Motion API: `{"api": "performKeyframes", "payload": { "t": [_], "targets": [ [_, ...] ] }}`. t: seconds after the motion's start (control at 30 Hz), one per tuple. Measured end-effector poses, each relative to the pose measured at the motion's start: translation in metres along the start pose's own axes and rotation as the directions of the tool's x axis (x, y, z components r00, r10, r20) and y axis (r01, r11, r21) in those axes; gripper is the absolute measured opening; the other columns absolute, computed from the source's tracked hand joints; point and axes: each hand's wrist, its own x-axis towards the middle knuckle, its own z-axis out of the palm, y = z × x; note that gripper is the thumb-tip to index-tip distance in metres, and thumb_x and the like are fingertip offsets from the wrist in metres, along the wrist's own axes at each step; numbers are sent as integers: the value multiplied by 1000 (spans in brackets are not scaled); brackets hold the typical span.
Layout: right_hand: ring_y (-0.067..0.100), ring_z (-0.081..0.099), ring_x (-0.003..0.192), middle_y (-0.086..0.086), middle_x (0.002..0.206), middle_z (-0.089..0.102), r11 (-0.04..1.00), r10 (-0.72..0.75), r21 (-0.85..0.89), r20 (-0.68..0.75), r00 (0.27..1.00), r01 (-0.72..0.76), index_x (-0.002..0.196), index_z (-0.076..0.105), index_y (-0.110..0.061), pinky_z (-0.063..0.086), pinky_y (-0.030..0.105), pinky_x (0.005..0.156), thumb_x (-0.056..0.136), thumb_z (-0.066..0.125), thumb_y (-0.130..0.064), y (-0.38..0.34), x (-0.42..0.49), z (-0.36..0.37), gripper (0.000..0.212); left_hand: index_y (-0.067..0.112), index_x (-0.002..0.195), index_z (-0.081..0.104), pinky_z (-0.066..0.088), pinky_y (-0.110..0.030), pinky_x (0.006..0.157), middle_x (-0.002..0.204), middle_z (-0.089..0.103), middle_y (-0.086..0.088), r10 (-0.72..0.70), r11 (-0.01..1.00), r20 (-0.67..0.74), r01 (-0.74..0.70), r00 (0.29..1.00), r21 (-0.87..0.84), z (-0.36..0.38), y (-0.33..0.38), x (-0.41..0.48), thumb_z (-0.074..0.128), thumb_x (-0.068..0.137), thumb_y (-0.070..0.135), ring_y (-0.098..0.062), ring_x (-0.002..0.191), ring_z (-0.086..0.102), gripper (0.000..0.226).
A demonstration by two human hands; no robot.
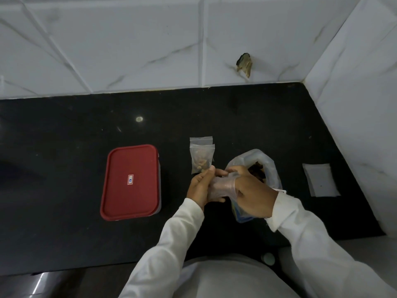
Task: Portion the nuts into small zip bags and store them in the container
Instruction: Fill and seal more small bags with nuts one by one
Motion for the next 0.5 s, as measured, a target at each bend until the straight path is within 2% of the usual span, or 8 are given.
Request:
{"api": "performKeyframes", "payload": {
  "t": [0.03,0.1,0.13,0.2,0.27,0.37,0.43,0.5],
  "targets": [
    [30,50,117,20,135,43,1000,19,20,20,1000,-19,136,44,1,40,35,98,88,54,4,3,1,0,49,14,86,73,51,-24,43,93,71,-11,-2,1000,16,3,1000,-13,1,0,1,49,97,40,-19,68,66,37],
    [15,49,111,10,136,44,995,24,92,50,998,-28,144,30,-11,36,17,91,89,59,-3,7,1,1,63,13,83,72,48,-23,40,84,70,-10,-26,997,5,27,1000,-67,6,0,0,47,99,38,-18,61,63,39],
    [12,49,109,9,136,44,995,12,100,38,999,-15,144,32,-11,33,11,88,89,60,-6,5,-1,-1,61,13,81,71,47,-23,41,80,69,-10,-47,993,-23,44,999,-111,8,-1,0,46,100,37,-18,59,62,40],
    [19,51,112,11,136,47,994,-40,98,-77,996,48,132,52,-8,38,17,91,92,58,-9,0,-4,-4,41,11,81,69,45,-26,48,77,66,-13,-111,968,-77,90,991,-235,10,-2,-1,47,100,38,-21,59,58,39],
    [19,54,113,6,137,47,985,-102,113,-240,965,132,114,68,-17,43,25,93,93,57,-14,-7,-13,-9,24,7,94,69,50,-34,64,88,67,-16,-193,921,-93,148,977,-362,11,-3,0,49,98,40,-27,73,62,39],
    [2,56,109,-11,137,46,956,-136,201,-350,927,216,102,71,-33,46,12,87,93,59,-18,-6,-25,-15,21,3,124,64,47,-47,102,125,63,-22,-256,852,-93,179,962,-493,14,-4,0,56,94,42,-35,112,61,50],
    [-3,58,104,-14,130,49,936,-105,257,-449,887,240,103,72,-30,46,8,83,93,60,-14,-2,-35,-20,22,4,125,62,51,-44,98,122,64,-18,-281,818,-109,178,954,-547,16,-4,2,62,91,38,-31,110,62,48],
    [-2,61,99,-13,120,58,924,-72,268,-580,812,274,105,72,-23,49,10,80,93,59,-17,6,-46,-27,19,9,109,68,57,-36,75,98,72,-9,-296,816,-114,189,948,-546,16,-3,5,61,93,34,-23,89,68,30]
  ]
}}
